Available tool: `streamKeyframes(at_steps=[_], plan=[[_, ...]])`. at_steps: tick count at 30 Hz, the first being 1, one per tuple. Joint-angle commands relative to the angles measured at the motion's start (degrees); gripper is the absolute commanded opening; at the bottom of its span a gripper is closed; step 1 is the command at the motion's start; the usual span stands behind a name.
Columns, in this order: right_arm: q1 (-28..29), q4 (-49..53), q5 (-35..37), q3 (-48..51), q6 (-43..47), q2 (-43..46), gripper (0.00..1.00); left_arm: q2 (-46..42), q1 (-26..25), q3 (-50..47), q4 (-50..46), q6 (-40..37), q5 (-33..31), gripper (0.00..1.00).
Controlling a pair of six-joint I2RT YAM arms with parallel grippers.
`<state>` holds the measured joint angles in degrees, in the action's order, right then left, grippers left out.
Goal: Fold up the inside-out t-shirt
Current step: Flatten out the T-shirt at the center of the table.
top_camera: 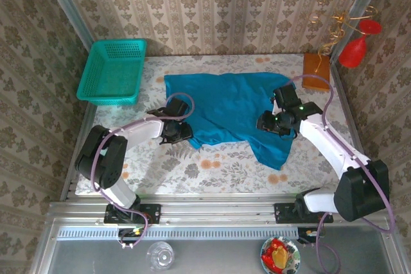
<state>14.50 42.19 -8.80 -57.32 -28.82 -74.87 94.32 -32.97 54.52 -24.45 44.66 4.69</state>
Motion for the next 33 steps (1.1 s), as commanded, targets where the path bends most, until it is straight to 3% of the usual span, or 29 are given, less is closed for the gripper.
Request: streamKeyframes(at_steps=[1,10,21,27,33], plan=[[0.51,0.63,2.35,2.76,-1.65,2.49,0.42,0.79,0.40,1.20,1.45,2.08,-1.02,0.43],[0.93,1.65,2.80,7.49,-2.90,6.19,0.42,1.98,0.63,2.26,2.87,2.44,-0.22,0.44],[1.06,4.18,5.12,11.71,-5.38,10.08,0.42,0.77,0.93,-0.70,1.86,2.22,-0.63,0.16],[1.25,3.48,5.23,15.72,-9.30,11.72,0.48,-3.29,2.06,-2.23,1.44,1.68,-1.17,0.00],[1.40,4.13,9.50,19.60,-18.12,10.08,0.54,-8.04,3.22,-1.02,0.47,-0.44,-2.31,0.00]])
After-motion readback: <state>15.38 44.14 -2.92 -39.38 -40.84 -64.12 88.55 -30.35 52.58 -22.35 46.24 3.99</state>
